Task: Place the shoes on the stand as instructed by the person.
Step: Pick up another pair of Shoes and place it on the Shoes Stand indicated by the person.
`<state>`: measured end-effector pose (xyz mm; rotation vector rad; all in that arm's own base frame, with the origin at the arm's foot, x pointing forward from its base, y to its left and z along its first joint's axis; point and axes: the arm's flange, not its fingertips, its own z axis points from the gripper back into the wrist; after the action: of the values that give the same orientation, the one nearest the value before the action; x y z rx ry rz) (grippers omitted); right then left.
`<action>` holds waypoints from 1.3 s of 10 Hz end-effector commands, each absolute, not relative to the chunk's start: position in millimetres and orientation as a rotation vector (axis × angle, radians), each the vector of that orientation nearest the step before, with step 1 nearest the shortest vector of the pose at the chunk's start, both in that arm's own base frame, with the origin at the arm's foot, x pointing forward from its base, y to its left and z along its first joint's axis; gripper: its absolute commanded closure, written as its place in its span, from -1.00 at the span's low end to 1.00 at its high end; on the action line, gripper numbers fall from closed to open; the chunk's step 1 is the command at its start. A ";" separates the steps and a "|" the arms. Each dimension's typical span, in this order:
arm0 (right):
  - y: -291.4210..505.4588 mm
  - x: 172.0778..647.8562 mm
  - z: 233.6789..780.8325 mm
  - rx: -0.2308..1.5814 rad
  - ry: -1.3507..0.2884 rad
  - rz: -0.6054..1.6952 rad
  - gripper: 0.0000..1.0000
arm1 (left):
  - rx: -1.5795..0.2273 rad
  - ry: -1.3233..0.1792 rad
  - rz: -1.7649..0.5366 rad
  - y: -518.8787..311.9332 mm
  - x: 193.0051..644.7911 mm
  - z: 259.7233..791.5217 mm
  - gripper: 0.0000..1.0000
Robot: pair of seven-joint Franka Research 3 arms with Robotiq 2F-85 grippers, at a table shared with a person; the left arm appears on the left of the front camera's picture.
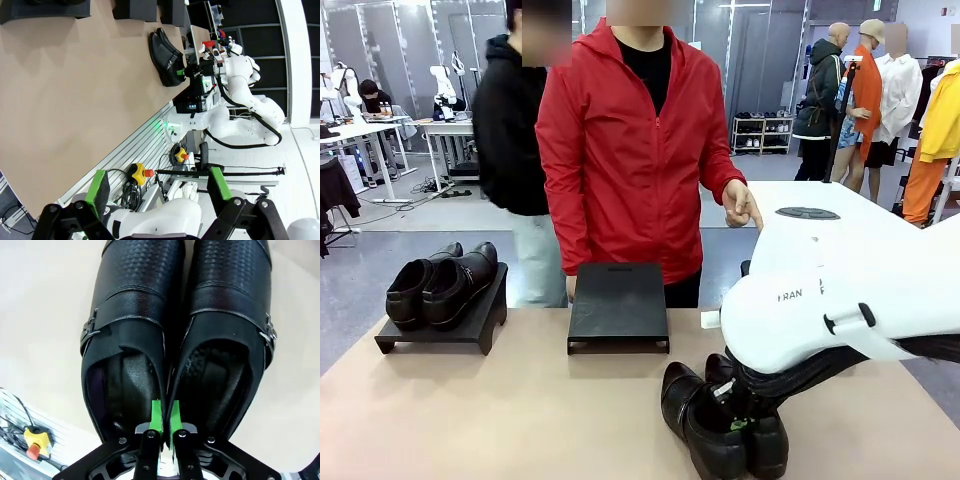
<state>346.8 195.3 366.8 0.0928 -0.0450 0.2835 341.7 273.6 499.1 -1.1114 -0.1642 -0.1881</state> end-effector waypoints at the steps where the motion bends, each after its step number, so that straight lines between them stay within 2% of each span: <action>1: 192.3 339.7 413.3 0.031 -0.107 0.242 1.00 | -1.117 -0.169 -0.206 271.5 337.5 499.5 -1.00; 5: 160.2 343.9 457.4 0.063 -0.155 0.245 1.00 | -1.117 -0.169 -0.206 271.5 337.5 499.5 -1.00; 13: 159.1 341.9 454.2 0.070 -0.143 0.232 1.00 | -1.117 -0.169 -0.206 271.5 337.5 499.5 -1.00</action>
<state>341.3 158.6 446.9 0.0664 -0.1255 0.2379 341.6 273.6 499.1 -1.1114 -0.1642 -0.1880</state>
